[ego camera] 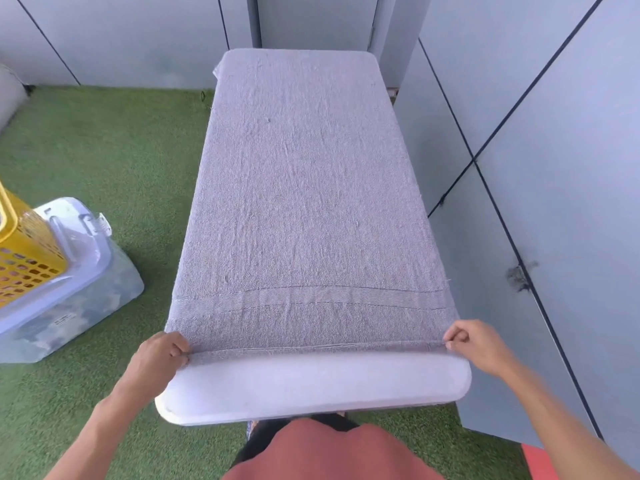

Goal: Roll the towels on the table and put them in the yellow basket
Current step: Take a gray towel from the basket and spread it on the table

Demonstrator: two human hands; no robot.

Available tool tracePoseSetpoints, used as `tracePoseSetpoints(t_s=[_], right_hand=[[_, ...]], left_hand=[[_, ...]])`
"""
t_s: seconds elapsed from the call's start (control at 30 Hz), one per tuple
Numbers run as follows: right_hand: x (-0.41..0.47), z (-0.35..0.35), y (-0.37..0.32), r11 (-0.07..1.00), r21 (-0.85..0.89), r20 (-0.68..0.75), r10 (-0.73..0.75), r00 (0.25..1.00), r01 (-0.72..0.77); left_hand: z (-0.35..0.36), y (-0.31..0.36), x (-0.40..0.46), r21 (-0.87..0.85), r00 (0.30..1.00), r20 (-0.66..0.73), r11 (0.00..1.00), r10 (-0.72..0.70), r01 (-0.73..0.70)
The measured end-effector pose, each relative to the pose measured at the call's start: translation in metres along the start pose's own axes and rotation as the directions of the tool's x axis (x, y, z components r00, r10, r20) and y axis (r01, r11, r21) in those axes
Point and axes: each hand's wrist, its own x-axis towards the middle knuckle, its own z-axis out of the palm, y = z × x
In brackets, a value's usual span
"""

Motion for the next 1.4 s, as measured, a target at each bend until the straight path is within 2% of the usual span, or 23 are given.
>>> tracePoseSetpoints(t_s=[0.1,0.13,0.2,0.33,0.5,0.67,0.73,0.83,0.9,0.97,1.07,1.13,1.2,1.27,1.33,1.4], right_hand=[[-0.005,0.013,-0.001,1.0,0.007,-0.174,-0.022,0.985,0.024],[-0.009,0.018,0.0,0.999,-0.03,-0.253,-0.051,0.966,0.045],[-0.019,0.031,0.003,0.99,-0.123,-0.345,-0.112,0.932,0.073],[-0.036,0.059,0.011,0.969,-0.224,-0.388,-0.188,0.902,0.105],[-0.034,0.06,0.014,0.953,-0.277,-0.34,-0.221,0.914,0.127],[-0.023,0.052,0.003,0.885,-0.416,-0.417,-0.389,0.822,0.208],[-0.02,0.053,0.004,0.893,-0.416,-0.422,-0.356,0.834,0.171],[-0.022,0.051,0.011,0.912,-0.398,-0.388,-0.262,0.884,0.096],[-0.028,0.048,0.017,0.924,-0.381,-0.311,-0.17,0.935,0.041],[-0.03,0.038,0.021,0.939,-0.342,-0.19,-0.12,0.974,0.049],[-0.02,0.013,0.014,0.972,-0.231,0.037,-0.039,0.999,0.047],[-0.01,0.001,0.005,0.994,-0.112,0.055,-0.008,0.998,0.014],[-0.004,-0.002,0.0,0.999,0.006,0.019,0.053,0.998,-0.053],[-0.003,0.001,-0.001,0.993,0.069,-0.082,0.1,0.992,-0.095],[-0.007,0.01,0.001,0.999,0.013,-0.246,0.051,0.968,-0.05],[-0.017,0.025,0.002,0.991,-0.134,-0.371,-0.068,0.926,0.019]], left_hand=[[0.01,0.004,-0.016,0.197,0.959,-0.234,0.974,0.161,-0.115],[0.016,0.007,-0.025,0.26,0.934,-0.278,0.954,0.226,-0.153],[0.031,0.009,-0.039,0.288,0.919,-0.289,0.94,0.268,-0.183],[0.063,-0.001,-0.051,0.281,0.908,-0.323,0.943,0.267,-0.178],[0.063,-0.001,-0.056,0.233,0.929,-0.303,0.962,0.212,-0.144],[0.053,-0.004,-0.041,0.321,0.894,-0.336,0.929,0.295,-0.186],[0.05,-0.004,-0.037,0.307,0.891,-0.354,0.935,0.284,-0.176],[0.047,-0.005,-0.035,0.266,0.901,-0.358,0.952,0.244,-0.152],[0.042,-0.01,-0.036,0.243,0.921,-0.316,0.958,0.228,-0.154],[0.029,-0.014,-0.033,0.187,0.96,-0.196,0.968,0.201,-0.165],[0.007,-0.022,-0.014,0.043,0.995,0.062,0.995,0.082,-0.084],[-0.005,-0.022,-0.001,-0.041,0.993,0.095,0.997,0.064,-0.06],[-0.013,-0.017,0.006,-0.079,0.998,0.042,0.996,0.048,-0.044],[-0.012,-0.016,0.004,-0.049,0.995,-0.064,0.996,0.077,-0.081],[-0.002,-0.015,-0.008,0.064,0.968,-0.199,0.988,0.151,-0.141],[0.017,-0.017,-0.025,0.199,0.93,-0.281,0.962,0.238,-0.186]])
